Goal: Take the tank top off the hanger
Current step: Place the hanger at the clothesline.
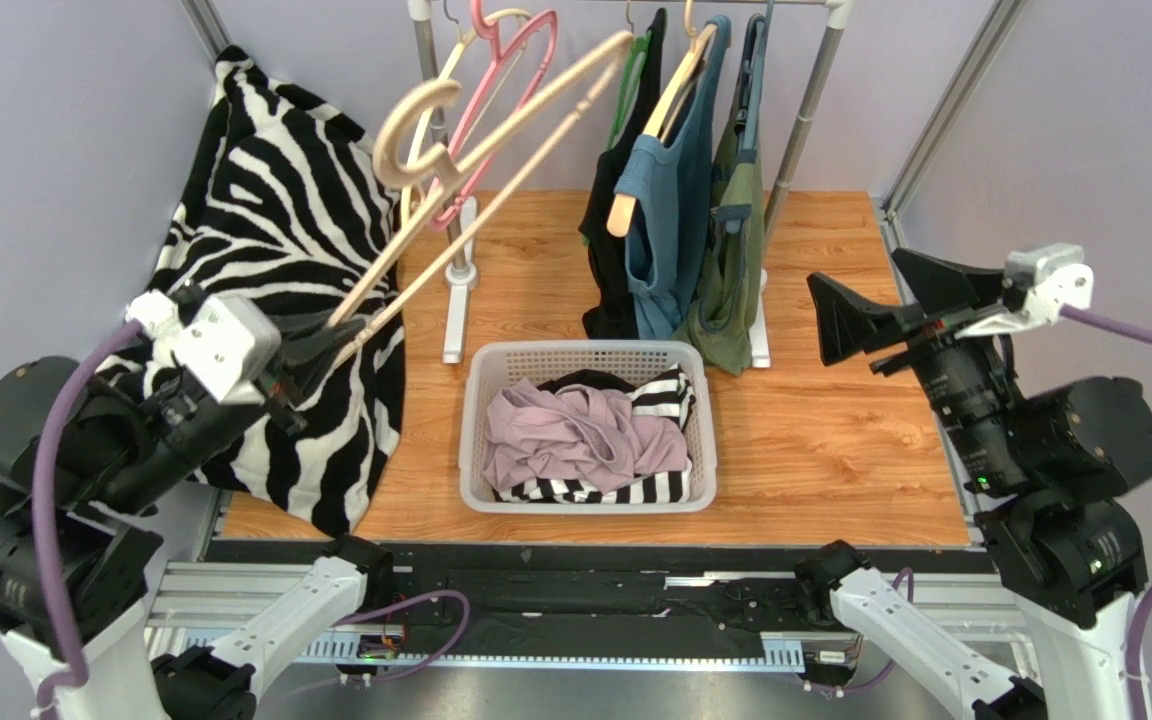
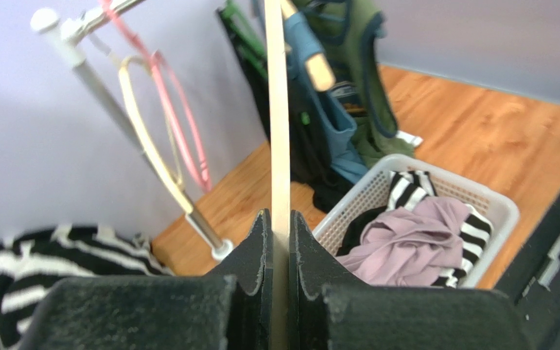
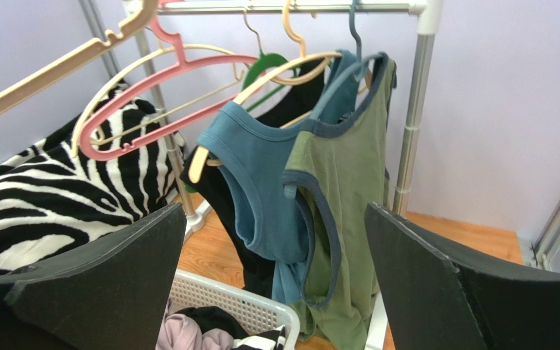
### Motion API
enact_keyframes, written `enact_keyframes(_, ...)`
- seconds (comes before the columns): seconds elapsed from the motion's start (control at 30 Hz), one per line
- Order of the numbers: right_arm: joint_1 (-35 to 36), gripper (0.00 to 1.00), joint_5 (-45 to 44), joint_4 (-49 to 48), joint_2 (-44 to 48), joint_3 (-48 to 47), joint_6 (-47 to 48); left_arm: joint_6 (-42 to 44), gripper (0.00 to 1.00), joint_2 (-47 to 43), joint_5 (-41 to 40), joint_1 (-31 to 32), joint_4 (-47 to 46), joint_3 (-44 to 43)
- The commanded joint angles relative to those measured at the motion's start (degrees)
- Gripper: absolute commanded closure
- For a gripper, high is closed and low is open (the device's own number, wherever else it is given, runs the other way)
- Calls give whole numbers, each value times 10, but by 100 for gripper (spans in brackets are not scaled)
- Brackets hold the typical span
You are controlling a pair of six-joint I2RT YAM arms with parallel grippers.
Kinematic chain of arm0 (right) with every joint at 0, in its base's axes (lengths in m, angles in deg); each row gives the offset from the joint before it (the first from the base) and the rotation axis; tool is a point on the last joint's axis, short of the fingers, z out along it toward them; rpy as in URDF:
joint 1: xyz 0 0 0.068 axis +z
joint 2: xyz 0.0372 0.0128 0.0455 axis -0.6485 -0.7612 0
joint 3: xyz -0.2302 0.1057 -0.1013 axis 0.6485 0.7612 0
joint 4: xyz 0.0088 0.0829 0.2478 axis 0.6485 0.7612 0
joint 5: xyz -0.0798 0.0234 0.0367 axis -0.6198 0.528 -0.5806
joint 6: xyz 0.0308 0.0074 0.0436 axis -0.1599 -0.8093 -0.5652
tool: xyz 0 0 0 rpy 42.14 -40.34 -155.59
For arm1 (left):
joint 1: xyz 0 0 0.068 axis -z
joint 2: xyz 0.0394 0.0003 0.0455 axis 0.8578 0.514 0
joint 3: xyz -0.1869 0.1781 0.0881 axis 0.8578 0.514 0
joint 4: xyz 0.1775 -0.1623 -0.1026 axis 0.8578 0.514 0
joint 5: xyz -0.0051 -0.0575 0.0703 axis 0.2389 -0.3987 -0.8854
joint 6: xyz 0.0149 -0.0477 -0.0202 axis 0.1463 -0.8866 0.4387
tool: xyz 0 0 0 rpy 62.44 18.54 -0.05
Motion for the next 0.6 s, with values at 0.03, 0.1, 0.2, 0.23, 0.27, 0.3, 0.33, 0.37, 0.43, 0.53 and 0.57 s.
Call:
enact_keyframes(0.03, -1, 0, -42, 27, -27, -18, -61, -83, 100, 29, -121, -14, -61, 14)
enact_keyframes(0.1, 0, 0, -32, 30, -27, -22, -71, -88, 100, 33, -137, -14, -62, 19)
enact_keyframes(0.2, -1, 0, -26, 19, -19, -9, -79, -98, 100, 46, -151, -14, -64, 25)
enact_keyframes(0.23, -1, 0, -25, 15, -12, -4, -82, -104, 100, 56, -153, -14, -64, 28)
enact_keyframes(0.27, -1, 0, -25, 11, -9, 0, -81, -109, 100, 59, -153, -14, -63, 32)
enact_keyframes(0.3, -1, 0, -24, 3, -6, 7, -82, -115, 100, 65, -153, -14, -63, 34)
enact_keyframes(0.33, -1, 0, -25, 1, -4, 9, -82, -124, 100, 74, -150, -14, -61, 37)
enact_keyframes(0.37, -2, 0, -26, 1, -5, 9, -82, -130, 100, 82, -148, -14, -58, 36)
enact_keyframes(0.43, -1, 0, -30, 5, -8, 6, -84, -141, 100, 107, -148, -14, -45, 35)
enact_keyframes(0.53, -1, 0, -36, 10, -16, -1, -91, -146, 100, 150, -149, -14, -23, 21)
enact_keyframes(0.57, -1, 0, -36, 11, -21, -2, -93, -146, 100, 161, -148, -14, -16, 4)
